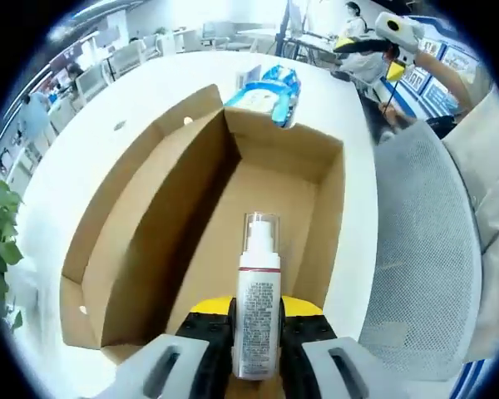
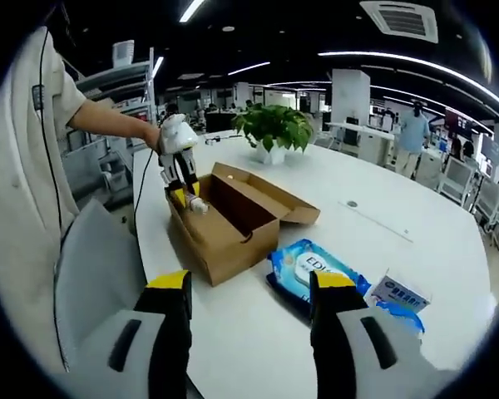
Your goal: Operate the shoe box by opening the lid, removing the specified soft item, and placing it in the target area until the item is outside and the box remains undamaged.
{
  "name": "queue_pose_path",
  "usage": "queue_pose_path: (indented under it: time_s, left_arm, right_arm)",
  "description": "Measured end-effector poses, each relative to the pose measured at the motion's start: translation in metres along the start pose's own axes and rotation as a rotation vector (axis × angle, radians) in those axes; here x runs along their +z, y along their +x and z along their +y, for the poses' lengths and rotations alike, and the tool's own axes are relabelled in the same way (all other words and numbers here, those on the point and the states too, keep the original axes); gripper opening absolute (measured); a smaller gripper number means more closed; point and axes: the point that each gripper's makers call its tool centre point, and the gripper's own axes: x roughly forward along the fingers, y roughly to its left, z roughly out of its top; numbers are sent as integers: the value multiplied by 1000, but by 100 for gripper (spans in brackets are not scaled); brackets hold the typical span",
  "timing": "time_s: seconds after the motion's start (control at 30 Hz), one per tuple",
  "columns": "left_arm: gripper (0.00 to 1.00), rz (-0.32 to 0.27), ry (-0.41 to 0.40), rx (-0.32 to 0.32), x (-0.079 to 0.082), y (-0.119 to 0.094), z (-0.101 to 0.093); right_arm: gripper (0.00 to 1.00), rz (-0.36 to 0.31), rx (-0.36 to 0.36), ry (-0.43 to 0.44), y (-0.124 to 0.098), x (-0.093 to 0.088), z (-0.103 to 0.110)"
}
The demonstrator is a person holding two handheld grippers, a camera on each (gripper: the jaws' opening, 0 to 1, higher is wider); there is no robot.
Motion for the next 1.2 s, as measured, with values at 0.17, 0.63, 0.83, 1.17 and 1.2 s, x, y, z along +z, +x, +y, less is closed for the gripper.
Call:
queue_pose_path:
  time_s: [0.17, 0.63, 0.83, 1.17, 1.2]
  left_arm:
    - [19, -76, -16, 6, 19, -8, -5]
    - [19, -285, -69, -1, 59, -17, -30]
    - [19, -388, -113, -20, 75, -22, -44]
    - [19, -525, -150, -47, 96, -24, -64]
    - [19, -530, -148, -49, 97, -24, -65]
  right_arm:
    - [46, -28, 18, 8, 12, 8, 7]
    - [38, -121, 84, 72, 43, 32, 33]
    - [37, -154, 120, 105, 56, 42, 45]
    - [35, -197, 175, 154, 76, 59, 62]
    - [35, -199, 181, 157, 79, 61, 64]
